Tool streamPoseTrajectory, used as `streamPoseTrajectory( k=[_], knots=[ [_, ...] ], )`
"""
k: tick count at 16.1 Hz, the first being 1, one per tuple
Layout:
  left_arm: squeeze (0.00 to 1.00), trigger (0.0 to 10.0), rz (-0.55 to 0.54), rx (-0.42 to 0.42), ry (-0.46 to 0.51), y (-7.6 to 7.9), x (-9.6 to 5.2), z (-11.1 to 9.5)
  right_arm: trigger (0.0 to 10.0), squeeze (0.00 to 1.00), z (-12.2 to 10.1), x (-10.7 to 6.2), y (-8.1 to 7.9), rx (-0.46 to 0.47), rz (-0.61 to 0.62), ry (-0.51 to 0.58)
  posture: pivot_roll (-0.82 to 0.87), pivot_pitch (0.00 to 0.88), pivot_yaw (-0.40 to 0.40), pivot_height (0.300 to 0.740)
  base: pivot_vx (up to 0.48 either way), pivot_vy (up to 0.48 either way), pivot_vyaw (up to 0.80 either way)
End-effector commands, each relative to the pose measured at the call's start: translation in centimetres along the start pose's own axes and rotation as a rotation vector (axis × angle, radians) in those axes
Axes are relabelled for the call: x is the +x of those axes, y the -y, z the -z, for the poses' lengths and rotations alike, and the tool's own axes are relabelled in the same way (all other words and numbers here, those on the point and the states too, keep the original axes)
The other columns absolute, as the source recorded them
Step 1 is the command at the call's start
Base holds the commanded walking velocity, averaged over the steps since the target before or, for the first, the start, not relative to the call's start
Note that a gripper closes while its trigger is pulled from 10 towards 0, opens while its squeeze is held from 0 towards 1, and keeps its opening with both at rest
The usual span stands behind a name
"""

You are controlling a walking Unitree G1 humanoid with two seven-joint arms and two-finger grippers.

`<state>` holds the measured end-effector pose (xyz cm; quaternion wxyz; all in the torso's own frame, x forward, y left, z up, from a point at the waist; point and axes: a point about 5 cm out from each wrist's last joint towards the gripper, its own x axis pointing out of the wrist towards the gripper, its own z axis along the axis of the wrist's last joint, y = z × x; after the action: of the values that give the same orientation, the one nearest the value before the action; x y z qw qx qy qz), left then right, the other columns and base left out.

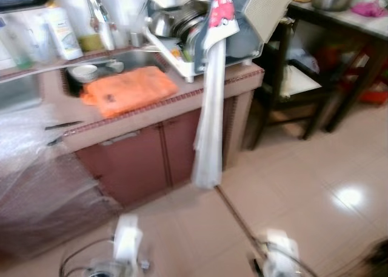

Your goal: Kitchen organization

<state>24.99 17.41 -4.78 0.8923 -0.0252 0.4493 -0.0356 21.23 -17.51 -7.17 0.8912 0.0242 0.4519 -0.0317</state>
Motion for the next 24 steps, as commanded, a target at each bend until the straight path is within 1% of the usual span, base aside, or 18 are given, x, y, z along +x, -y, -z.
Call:
streamPoseTrajectory(
  k=[1, 2, 3, 5, 6, 8, 9, 11, 12, 13, 14, 16, 18, 19, 20, 22, 23, 24],
  knots=[
    [0.00, 10.0, -0.010, -0.021, 0.085, -0.5, -0.1, -2.0, 10.0, 0.00, -2.0, 0.1, 0.4, -0.010, 0.001, 0.058, 0.13, 0.000, -0.108, 0.740, 0.000, 0.000, 0.00],
    [0.00, 10.0, -0.018, -0.024, 0.105, -0.5, -0.1, -2.7, 10.0, 0.00, -2.6, 0.2, 0.5, -0.002, 0.004, 0.071, 0.12, 0.000, -0.111, 0.740, 0.000, 0.000, 0.00],
    [0.00, 10.0, -0.015, -0.074, 0.129, -0.5, -0.2, -3.4, 10.0, 0.00, -3.2, 0.2, 0.5, -0.011, 0.003, 0.085, 0.10, 0.000, -0.114, 0.740, 0.000, 0.000, 0.00],
    [0.00, 10.0, -0.018, -0.080, 0.149, -0.5, -0.2, -4.0, 10.0, 0.00, -4.1, 0.2, 0.5, -0.009, -0.002, 0.103, 0.10, 0.000, -0.127, 0.740, 0.000, 0.000, 0.00],
    [0.00, 10.0, -0.015, -0.073, 0.150, -0.2, -0.2, -4.5, 10.0, 0.00, -4.9, 0.2, 0.5, -0.002, -0.007, 0.118, 0.10, 0.000, -0.142, 0.740, 0.000, 0.000, 0.00],
    [0.00, 10.0, 0.004, 0.015, 0.124, 0.1, -0.1, -4.3, 10.0, 0.00, -5.2, 0.1, 1.4, 0.017, 0.023, 0.139, 0.10, 0.000, -0.130, 0.740, 0.000, 0.000, 0.00],
    [0.00, 10.0, -0.001, 0.101, 0.106, 0.1, -0.1, -3.9, 10.0, 0.00, -5.4, 0.0, 2.2, 0.056, 0.051, 0.155, 0.09, 0.000, -0.111, 0.740, 0.000, 0.000, 0.00],
    [0.00, 10.0, 0.028, 0.191, 0.096, 0.2, -0.1, -3.5, 10.0, 0.00, -5.4, -0.2, 3.8, 0.144, 0.115, 0.182, 0.04, 0.000, -0.082, 0.740, 0.000, 0.000, 0.00],
    [0.00, 10.0, 0.062, 0.250, 0.092, 0.5, -0.1, -3.5, 10.0, 0.00, -5.6, -0.4, 4.6, 0.215, 0.142, 0.209, 0.01, 0.000, -0.058, 0.740, 0.000, 0.000, 0.00],
    [0.00, 10.0, 0.082, 0.274, 0.096, 0.7, -0.1, -3.7, 10.0, 0.00, -5.8, -0.5, 4.9, 0.235, 0.146, 0.231, 0.01, 0.000, -0.055, 0.740, 0.000, 0.000, 0.00],
    [0.00, 10.0, 0.125, 0.302, 0.109, 1.1, -0.2, -4.5, 10.0, 0.00, -6.3, -0.6, 5.5, 0.290, 0.152, 0.274, 0.00, 0.000, -0.057, 0.740, 0.000, 0.000, 0.00],
    [0.00, 10.0, 0.109, 0.316, 0.144, 1.0, -0.3, -5.8, 10.0, 0.00, -5.3, -0.7, 6.1, 0.308, 0.172, 0.260, 0.00, 0.000, -0.052, 0.740, 0.000, 0.000, 0.00],
    [0.00, 10.0, 0.092, 0.286, 0.176, 0.9, -0.4, -6.5, 10.0, 0.00, -4.5, -0.7, 6.0, 0.321, 0.180, 0.245, 0.01, 0.000, -0.043, 0.740, 0.000, 0.000, 0.00],
    [0.00, 10.0, 0.105, 0.225, 0.200, 1.2, -0.5, -7.1, 10.0, 0.00, -4.2, -0.7, 5.5, 0.350, 0.161, 0.252, 0.01, 0.000, -0.033, 0.740, 0.000, 0.000, 0.00],
    [0.00, 10.0, 0.113, 0.243, 0.223, 1.6, -0.5, -7.5, 10.0, 0.00, -4.3, -0.6, 5.0, 0.368, 0.147, 0.262, 0.02, 0.000, -0.029, 0.740, 0.000, 0.000, 0.00],
    [0.00, 10.0, 0.154, 0.328, 0.241, 2.4, -0.5, -7.7, 10.0, 0.00, -3.9, -0.5, 4.3, 0.420, 0.135, 0.272, 0.04, 0.000, -0.022, 0.740, 0.000, 0.000, 0.00],
    [0.00, 10.0, 0.155, 0.341, 0.240, 2.4, -0.5, -7.7, 10.0, 0.00, -3.8, -0.5, 4.2, 0.426, 0.134, 0.275, 0.05, 0.000, -0.018, 0.740, 0.000, 0.000, 0.00],
    [0.00, 10.0, 0.162, 0.398, 0.243, 2.3, -0.6, -7.8, 10.0, 0.00, -3.4, -0.5, 3.7, 0.411, 0.120, 0.286, 0.05, 0.000, 0.023, 0.740, 0.000, 0.000, 0.00]
  ],
)
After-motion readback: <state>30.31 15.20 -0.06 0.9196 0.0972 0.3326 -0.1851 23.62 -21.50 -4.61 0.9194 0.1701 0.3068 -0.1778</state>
